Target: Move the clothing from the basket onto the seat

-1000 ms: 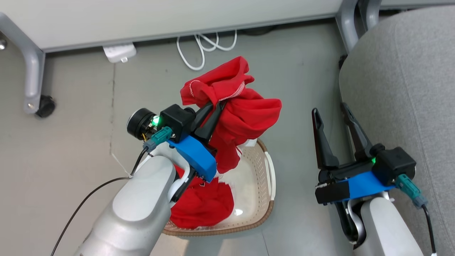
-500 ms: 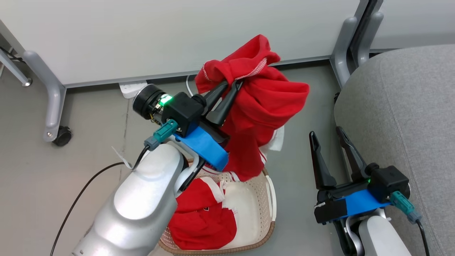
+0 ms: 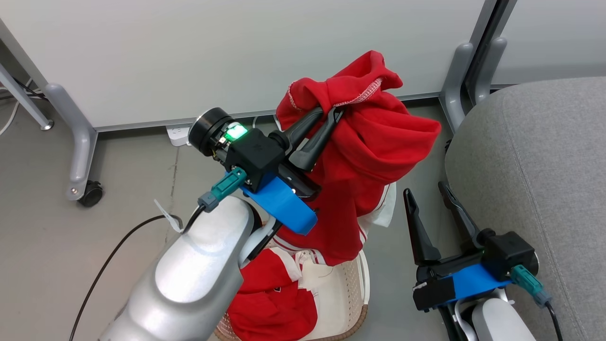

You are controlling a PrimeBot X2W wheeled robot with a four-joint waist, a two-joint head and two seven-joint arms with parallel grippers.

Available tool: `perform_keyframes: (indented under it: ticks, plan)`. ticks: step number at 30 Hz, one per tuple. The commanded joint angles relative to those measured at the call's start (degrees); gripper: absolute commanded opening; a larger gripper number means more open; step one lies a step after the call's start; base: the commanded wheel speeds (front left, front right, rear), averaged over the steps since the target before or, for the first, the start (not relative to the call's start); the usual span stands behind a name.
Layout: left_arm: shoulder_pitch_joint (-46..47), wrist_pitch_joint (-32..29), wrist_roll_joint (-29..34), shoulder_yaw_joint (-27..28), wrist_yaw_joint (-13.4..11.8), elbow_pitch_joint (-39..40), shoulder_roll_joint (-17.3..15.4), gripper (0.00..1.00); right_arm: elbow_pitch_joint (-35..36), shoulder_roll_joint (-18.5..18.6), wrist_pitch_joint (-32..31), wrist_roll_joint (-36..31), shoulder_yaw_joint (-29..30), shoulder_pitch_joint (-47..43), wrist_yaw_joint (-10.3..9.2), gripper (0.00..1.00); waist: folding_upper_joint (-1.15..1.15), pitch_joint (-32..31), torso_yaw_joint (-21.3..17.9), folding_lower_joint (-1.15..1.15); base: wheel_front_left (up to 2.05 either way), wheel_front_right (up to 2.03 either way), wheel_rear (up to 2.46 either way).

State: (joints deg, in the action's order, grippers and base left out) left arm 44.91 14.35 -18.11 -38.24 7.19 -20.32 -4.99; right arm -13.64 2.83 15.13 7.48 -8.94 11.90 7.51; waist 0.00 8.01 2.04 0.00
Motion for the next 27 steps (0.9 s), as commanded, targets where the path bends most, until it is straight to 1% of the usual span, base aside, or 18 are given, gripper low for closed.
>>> perform_keyframes:
  ticks: [1,11,18,24,27]
  plan:
    - [-0.6,-0.1,-0.3,-0.1,-0.4,0.7,-0.5,0.0,0.0,0.1,0.0,-0.5,-0.3,-0.7,-0.04,1.0,0.0,-0.1,0.1,0.0,0.0,0.0,0.0]
    - [-1.7,-0.8,-1.0,-0.4,-1.0,2.4,-1.1,0.0,-0.4,0.1,0.0,-1.6,-3.1,0.7,-0.04,1.0,0.0,-0.6,0.2,0.0,0.0,0.0,0.0]
    - [-1.7,-0.8,-1.4,-0.6,-1.4,2.7,-1.1,0.0,-1.1,1.0,0.0,-2.0,-8.2,2.7,-0.04,1.0,0.0,-0.5,0.4,0.0,0.0,0.0,0.0]
    - [-1.1,-0.8,-1.5,-1.1,-1.4,2.8,-0.9,0.0,-2.6,1.8,0.0,-2.8,-12.7,6.6,-0.04,1.0,0.0,0.1,0.8,0.0,0.0,0.0,0.0]
    - [-0.6,-0.7,-1.7,-1.4,-1.4,2.8,-0.8,0.0,-3.8,1.9,0.0,-3.2,-13.9,8.7,-0.04,1.0,0.0,0.4,1.1,0.0,0.0,0.0,0.0]
